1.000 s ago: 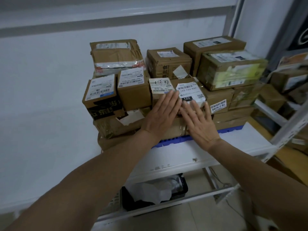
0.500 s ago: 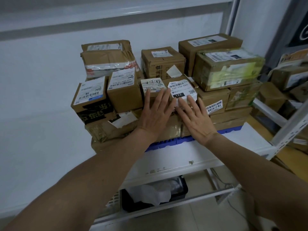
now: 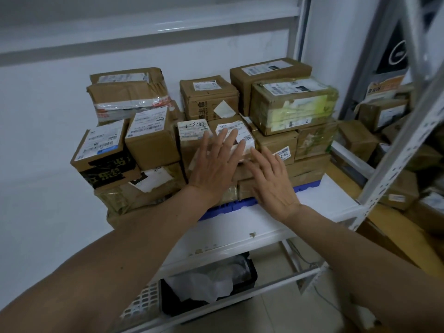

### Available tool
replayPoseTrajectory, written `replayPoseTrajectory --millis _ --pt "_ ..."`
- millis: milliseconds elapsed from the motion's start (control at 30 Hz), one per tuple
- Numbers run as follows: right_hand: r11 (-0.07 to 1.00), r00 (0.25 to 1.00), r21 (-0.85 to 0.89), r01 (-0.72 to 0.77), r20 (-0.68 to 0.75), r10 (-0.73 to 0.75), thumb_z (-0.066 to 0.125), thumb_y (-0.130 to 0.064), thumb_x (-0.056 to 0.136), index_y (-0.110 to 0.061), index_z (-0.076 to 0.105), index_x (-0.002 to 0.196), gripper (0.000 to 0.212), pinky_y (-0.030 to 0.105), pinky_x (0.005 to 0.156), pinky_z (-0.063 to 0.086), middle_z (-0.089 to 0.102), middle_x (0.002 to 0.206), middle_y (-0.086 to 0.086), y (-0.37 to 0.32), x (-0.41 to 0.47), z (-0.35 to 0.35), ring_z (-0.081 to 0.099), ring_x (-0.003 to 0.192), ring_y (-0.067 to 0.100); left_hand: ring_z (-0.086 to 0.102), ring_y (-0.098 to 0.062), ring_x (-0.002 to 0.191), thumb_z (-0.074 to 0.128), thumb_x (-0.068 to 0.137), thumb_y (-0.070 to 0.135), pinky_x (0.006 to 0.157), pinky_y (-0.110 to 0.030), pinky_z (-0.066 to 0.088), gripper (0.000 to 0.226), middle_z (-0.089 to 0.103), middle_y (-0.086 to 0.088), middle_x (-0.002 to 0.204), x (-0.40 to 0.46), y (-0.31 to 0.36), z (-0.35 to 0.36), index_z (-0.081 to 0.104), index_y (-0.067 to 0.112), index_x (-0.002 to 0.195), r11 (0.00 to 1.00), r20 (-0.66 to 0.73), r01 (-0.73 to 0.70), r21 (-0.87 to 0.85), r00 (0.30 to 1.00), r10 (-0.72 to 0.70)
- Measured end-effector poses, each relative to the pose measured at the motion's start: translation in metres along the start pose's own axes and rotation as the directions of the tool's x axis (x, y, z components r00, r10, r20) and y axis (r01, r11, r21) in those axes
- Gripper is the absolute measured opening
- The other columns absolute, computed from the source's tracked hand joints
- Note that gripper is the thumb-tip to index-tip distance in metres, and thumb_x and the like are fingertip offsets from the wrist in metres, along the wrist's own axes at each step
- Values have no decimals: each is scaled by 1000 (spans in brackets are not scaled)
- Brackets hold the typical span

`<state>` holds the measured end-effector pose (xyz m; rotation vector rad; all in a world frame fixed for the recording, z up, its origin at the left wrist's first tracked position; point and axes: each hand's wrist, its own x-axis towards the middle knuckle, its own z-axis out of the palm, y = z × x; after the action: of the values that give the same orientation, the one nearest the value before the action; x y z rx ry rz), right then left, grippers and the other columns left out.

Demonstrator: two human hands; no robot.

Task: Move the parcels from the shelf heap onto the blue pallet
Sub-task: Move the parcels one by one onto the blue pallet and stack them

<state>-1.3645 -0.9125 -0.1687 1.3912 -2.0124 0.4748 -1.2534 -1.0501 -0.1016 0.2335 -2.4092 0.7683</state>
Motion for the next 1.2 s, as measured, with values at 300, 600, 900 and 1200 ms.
replayPoseTrajectory --millis 300,600,900,1200 --pt "-260 221 719 -644 500 837 79 -48 64 -31 19 150 106 52 112 32 27 156 0 41 19 -8 30 142 26 14 -35 146 81 68 48 117 -48 8 112 15 -19 158 72 35 -21 18 10 152 989 107 -75 -131 990 89" --pt "-414 221 638 -649 679 700 83 -73 14 -66 18 131 134 68 90 44 35 152 3 90 19 62 47 129 34 6 -31 148 75 72 55 119 -42 0 120 6 -15 160 156 43 -8 -1 13 153 980 240 -125 -155 958 160" --pt "-404 239 657 -636 665 707 84 -70 17 -72 21 125 126 61 96 45 41 148 -2 85 29 66 51 125 32 27 -32 139 81 66 50 117 -43 21 116 27 -16 152 159 31 6 13 12 152 968 158 -146 -204 971 180" --pt "-325 -48 666 -671 398 916 50 -43 89 -12 48 133 54 49 102 44 52 133 9 145 40 10 53 117 29 44 -28 126 41 84 72 110 -41 29 82 50 -11 137 207 37 -4 40 13 141 918 27 -31 -396 999 45"
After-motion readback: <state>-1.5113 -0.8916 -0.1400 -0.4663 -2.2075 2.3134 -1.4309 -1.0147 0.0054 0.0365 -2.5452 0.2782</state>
